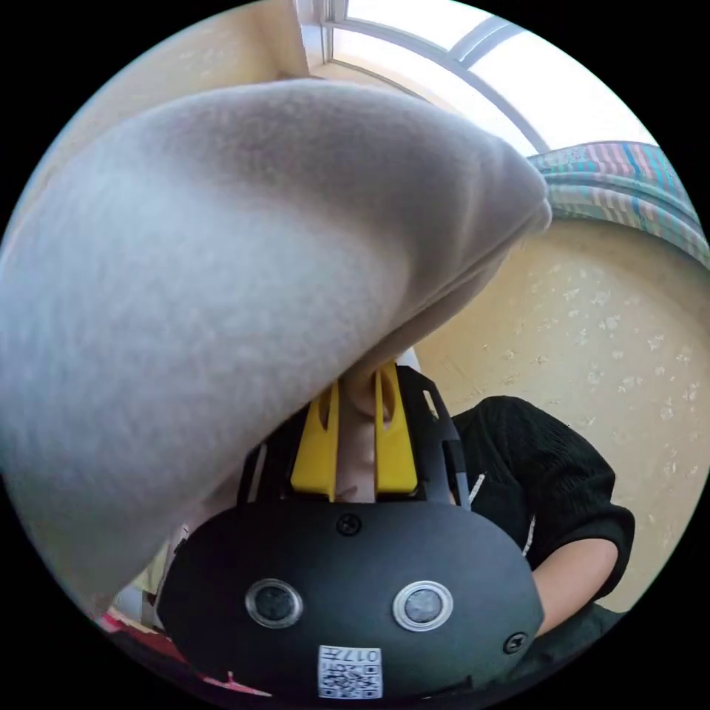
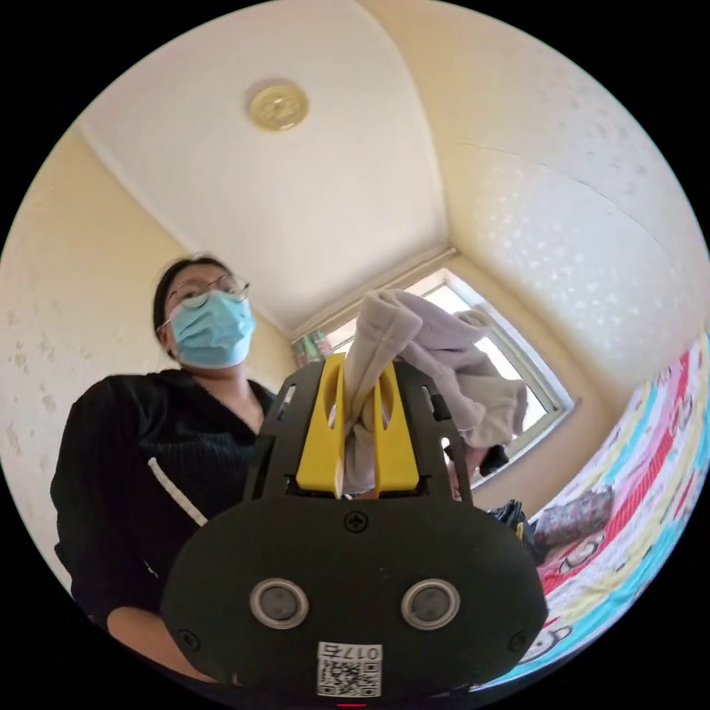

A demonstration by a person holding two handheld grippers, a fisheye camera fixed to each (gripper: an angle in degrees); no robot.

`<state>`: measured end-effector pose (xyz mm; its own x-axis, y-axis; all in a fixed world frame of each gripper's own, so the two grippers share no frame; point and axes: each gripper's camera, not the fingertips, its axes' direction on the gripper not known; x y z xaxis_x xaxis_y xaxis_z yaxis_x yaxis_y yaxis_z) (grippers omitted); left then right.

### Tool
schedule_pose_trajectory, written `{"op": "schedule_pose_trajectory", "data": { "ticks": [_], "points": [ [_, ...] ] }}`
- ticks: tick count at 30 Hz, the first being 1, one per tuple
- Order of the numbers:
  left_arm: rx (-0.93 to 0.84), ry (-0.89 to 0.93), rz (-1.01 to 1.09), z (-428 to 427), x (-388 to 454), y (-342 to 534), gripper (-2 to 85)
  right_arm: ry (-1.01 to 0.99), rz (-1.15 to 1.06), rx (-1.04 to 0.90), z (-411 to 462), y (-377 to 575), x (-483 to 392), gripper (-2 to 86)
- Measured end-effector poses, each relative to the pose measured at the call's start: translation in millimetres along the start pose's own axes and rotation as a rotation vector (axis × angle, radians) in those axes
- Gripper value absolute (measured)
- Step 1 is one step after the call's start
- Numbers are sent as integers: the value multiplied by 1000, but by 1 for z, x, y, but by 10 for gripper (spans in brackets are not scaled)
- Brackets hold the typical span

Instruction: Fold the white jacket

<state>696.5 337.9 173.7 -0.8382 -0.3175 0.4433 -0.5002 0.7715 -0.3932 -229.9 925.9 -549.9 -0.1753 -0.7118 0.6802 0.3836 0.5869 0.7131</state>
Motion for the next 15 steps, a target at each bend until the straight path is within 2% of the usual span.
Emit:
{"op": "schedule_pose_trajectory", "data": {
  "ticks": [4,9,11,12,14,15],
  "points": [
    [-122,-136,-80,-18,-18,11,77,-8,-174,-70,16,-18,-27,54],
    [-239,-308,-411,-37,-64,43,87,89,-63,176,-43,-44,-2,26],
    [-437,-482,-572,-38,-82,70,99,115,-81,209,-59,-63,1,21],
    [-510,-523,-612,-37,-86,78,101,138,-110,201,-63,-77,-3,19],
    [-820,-589,-778,-29,-102,122,109,192,-187,142,-57,-96,-16,21],
    [-852,-587,-798,-29,-102,131,109,234,-239,93,-49,-107,-25,23]
  ]
}}
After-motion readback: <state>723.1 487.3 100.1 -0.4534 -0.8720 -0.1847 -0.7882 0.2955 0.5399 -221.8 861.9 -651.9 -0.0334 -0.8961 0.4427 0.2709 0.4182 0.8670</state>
